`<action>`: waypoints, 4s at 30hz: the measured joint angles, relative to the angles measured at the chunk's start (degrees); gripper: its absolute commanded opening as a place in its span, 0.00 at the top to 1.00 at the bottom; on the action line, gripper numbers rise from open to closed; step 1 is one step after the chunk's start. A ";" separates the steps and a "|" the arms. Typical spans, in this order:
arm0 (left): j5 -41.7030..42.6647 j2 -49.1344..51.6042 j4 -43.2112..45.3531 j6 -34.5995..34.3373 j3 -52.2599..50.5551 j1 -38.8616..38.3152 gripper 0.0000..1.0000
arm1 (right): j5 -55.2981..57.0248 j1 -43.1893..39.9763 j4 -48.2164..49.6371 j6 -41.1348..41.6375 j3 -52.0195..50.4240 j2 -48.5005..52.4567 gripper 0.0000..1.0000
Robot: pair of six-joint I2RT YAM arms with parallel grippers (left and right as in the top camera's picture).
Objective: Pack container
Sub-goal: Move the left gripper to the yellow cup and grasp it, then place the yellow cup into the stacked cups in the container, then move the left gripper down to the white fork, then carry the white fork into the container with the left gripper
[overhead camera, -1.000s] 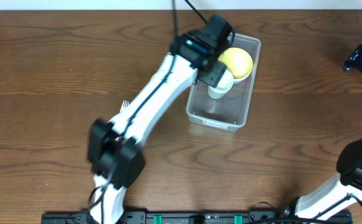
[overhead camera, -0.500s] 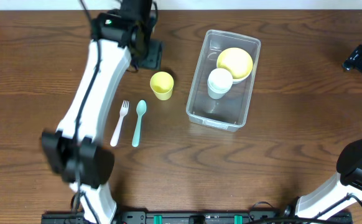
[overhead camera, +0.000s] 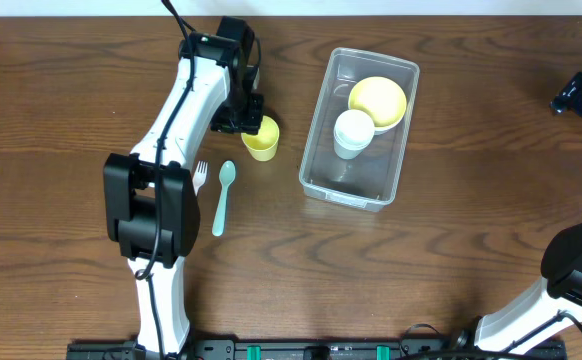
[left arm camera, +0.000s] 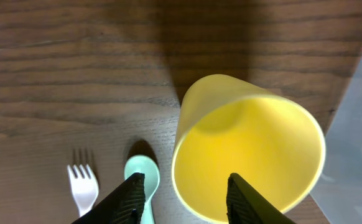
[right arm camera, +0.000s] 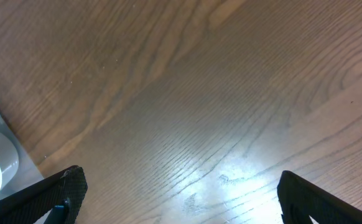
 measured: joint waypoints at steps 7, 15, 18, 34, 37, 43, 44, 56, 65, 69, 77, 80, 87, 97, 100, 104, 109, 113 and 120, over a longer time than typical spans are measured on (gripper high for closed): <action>0.02 3.69 1.22 -0.15 -2.93 0.00 0.80 | 0.00 0.00 0.00 0.00 0.00 0.00 0.01; 0.02 1.97 -2.97 0.15 -0.02 0.00 0.94 | 0.02 0.00 0.00 0.00 0.00 0.00 0.01; -0.09 -2.45 -3.91 0.20 3.15 -0.26 0.94 | 0.00 0.00 0.00 0.00 0.00 0.00 0.01; -4.57 -19.74 4.15 10.32 9.94 -24.50 0.94 | 0.00 0.00 0.00 0.00 0.00 0.00 0.01; -5.99 -14.27 5.31 11.19 9.62 -25.11 0.94 | 0.00 0.00 0.02 0.02 0.00 0.00 0.01; -8.13 -3.91 8.63 12.04 9.38 -24.13 0.94 | 0.02 0.00 0.02 0.02 0.00 0.00 0.01; -8.24 -2.56 8.96 12.04 9.35 -23.89 0.94 | 0.00 0.00 0.00 0.02 0.00 0.00 0.01; -9.29 -1.07 7.52 10.23 9.11 -22.93 0.46 | 0.00 0.00 0.00 0.02 0.00 0.00 0.01; -15.15 -20.72 -6.32 6.10 10.58 -16.98 0.42 | 0.00 0.00 0.00 0.02 0.00 0.00 0.01; -16.24 -22.75 -12.74 3.82 10.62 -7.06 0.43 | 0.00 0.00 0.00 0.02 0.00 0.00 0.01; -8.04 -14.75 -5.62 3.21 -7.45 9.75 0.52 | 0.00 0.00 0.00 0.02 0.00 0.00 0.01; -6.58 -11.39 -1.42 5.07 -15.23 11.28 0.60 | 0.00 0.00 0.00 0.00 0.00 0.00 0.01; -5.07 -8.63 4.57 7.96 -25.68 11.06 0.63 | 0.00 0.00 0.00 0.02 0.00 0.00 0.01; -4.74 -9.25 13.14 9.14 -35.74 11.06 0.57 | 0.00 0.00 0.02 0.02 0.00 0.00 0.01; -4.72 -9.64 13.84 9.20 -36.17 11.06 0.57 | 0.00 0.00 0.00 0.02 0.00 0.00 0.01; -4.46 -9.68 14.25 8.72 -36.17 11.04 0.81 | 0.00 0.00 0.00 0.02 0.00 0.00 0.01; -4.72 -9.77 11.52 8.35 -35.98 10.99 0.91 | 0.00 0.00 0.00 0.02 0.00 0.00 0.01; -4.92 -10.14 3.41 7.21 -32.35 10.75 0.91 | 0.00 0.00 0.00 0.02 0.00 0.00 0.01; -5.40 -19.58 -4.85 6.38 -12.41 4.35 0.94 | 0.02 0.00 0.00 0.02 0.00 0.00 0.01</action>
